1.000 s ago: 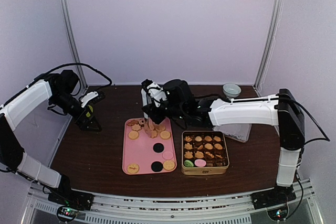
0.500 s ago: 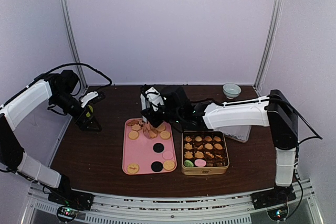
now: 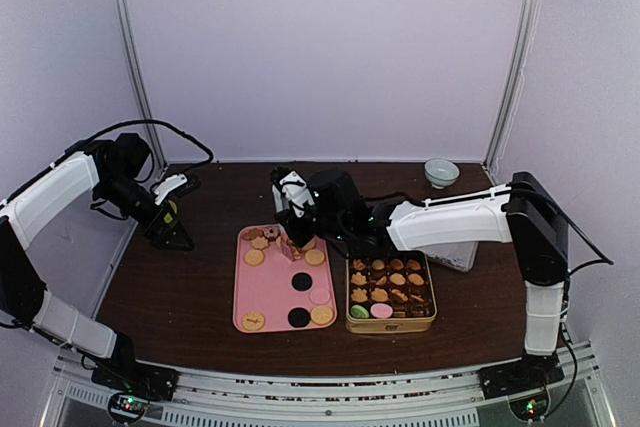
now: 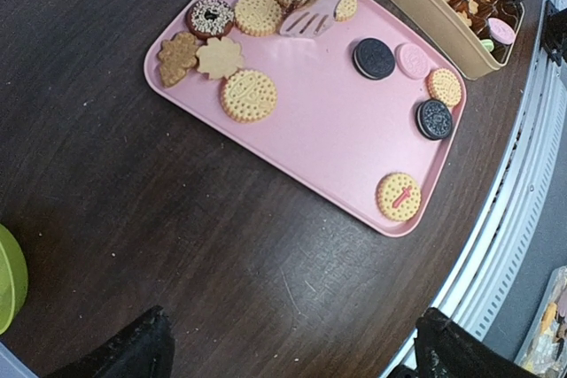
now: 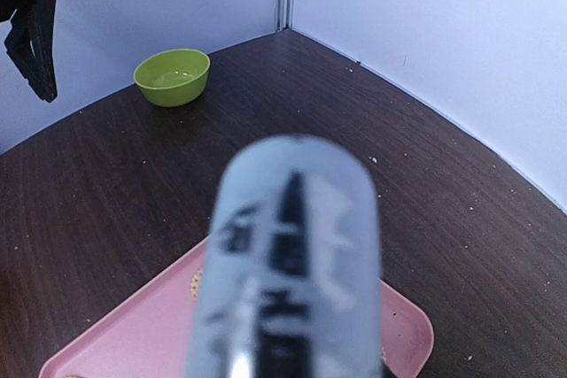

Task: Pack the cookies
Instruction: Pick up the fake cookies from the plate, then place the fake cookies in the empty pocket of the box.

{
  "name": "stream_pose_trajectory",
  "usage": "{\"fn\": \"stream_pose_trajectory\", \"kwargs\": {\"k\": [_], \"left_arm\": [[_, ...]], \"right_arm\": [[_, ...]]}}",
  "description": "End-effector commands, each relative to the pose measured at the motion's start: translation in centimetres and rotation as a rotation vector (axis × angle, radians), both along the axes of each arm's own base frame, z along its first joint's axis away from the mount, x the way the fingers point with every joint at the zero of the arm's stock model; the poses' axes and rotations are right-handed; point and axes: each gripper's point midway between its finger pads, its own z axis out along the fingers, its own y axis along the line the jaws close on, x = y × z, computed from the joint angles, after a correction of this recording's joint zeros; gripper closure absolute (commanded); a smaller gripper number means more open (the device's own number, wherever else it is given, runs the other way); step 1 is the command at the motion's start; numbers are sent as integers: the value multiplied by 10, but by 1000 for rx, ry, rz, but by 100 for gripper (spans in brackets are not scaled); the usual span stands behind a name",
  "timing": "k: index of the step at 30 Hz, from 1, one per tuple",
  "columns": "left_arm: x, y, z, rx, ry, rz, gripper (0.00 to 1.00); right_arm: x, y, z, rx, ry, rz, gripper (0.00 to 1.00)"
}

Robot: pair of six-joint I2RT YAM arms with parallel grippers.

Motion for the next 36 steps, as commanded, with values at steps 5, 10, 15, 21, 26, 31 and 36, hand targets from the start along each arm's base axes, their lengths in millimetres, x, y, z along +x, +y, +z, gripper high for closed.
{"fn": "stream_pose_trajectory", "kwargs": {"k": [5,10,15,21,26,31,36], "left_arm": [[-1,-3,2,-33,0,-18,3],[-2,-4,3,-42,5,-21,5],[-3,-5,3,-43,0,-26,5],[-3,-6,5,-54,-5,-30,5],[-4,-7,7,-62,-6,-36,5],[-3,-9,10,-70,-5,-36,5],[-3,-9,12,-73,-6,-35,5]], "right_arm": [[1,-14,44,78,-35,-57,97],[-8,-31,87,131,-74,-52,100],[-40,-71,116,171,-62,-7,100],[-90,-138,108,144,14,9,100],[-125,-192,98,155,91,-20,100],[-146,-223,80,165,163,-47,100],[-155,-237,66,154,197,-67,99]]}}
